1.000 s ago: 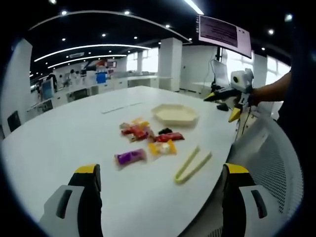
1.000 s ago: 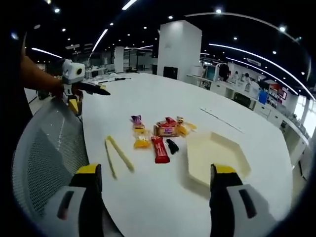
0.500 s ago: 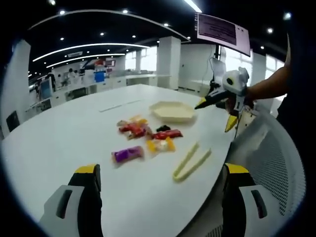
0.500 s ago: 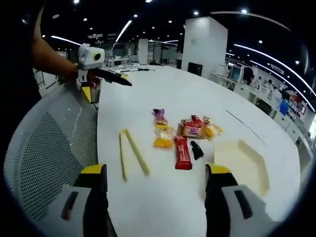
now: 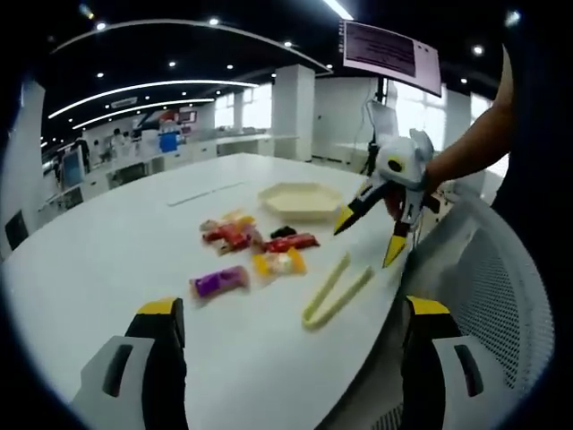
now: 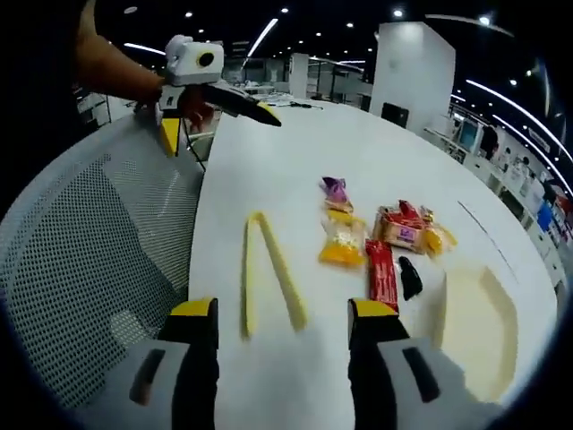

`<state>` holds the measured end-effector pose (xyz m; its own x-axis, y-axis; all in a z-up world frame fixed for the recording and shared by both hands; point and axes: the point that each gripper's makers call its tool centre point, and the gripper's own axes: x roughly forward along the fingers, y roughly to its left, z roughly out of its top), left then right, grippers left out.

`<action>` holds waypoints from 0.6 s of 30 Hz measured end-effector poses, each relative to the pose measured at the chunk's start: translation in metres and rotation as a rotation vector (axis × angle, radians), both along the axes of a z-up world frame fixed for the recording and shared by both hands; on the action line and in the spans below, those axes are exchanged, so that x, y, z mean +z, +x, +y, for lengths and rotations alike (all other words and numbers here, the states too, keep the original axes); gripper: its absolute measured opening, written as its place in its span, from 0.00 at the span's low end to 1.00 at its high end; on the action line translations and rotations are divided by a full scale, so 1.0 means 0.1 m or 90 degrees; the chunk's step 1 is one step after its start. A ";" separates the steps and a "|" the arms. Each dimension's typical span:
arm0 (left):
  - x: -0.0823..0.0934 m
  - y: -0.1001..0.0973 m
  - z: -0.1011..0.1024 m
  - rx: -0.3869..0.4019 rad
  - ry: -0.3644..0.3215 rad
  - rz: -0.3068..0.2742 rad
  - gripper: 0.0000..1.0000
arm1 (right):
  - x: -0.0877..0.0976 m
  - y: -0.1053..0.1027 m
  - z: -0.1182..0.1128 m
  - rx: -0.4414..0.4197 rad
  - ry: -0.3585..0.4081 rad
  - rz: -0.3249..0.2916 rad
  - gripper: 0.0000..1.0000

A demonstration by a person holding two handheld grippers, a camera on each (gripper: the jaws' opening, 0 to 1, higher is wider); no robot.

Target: Place the target food into the container with the food tongs after gripping and lifting it, then release it inside without dropping or visibly crushing the food.

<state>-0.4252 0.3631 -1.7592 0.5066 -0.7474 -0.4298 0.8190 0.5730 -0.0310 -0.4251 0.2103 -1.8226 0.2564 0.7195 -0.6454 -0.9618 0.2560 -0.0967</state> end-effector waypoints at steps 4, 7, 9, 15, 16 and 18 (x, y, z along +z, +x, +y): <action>0.02 0.01 0.01 0.006 -0.008 0.001 0.96 | -0.06 0.05 0.02 0.005 -0.007 0.004 0.51; 0.03 0.02 0.02 0.013 -0.016 0.004 0.96 | -0.09 0.07 0.03 0.004 -0.006 0.012 0.48; 0.03 0.03 0.03 0.017 -0.019 0.007 0.95 | -0.11 0.06 0.05 0.008 -0.008 0.019 0.48; 0.03 0.04 0.05 0.026 -0.026 0.014 0.92 | -0.20 0.03 0.09 0.027 -0.019 0.026 0.43; 0.03 0.05 0.05 0.027 -0.026 0.015 0.92 | -0.21 0.03 0.09 0.029 -0.021 0.027 0.42; 0.03 0.05 0.06 0.028 -0.026 0.016 0.92 | -0.24 0.03 0.09 0.029 -0.023 0.032 0.38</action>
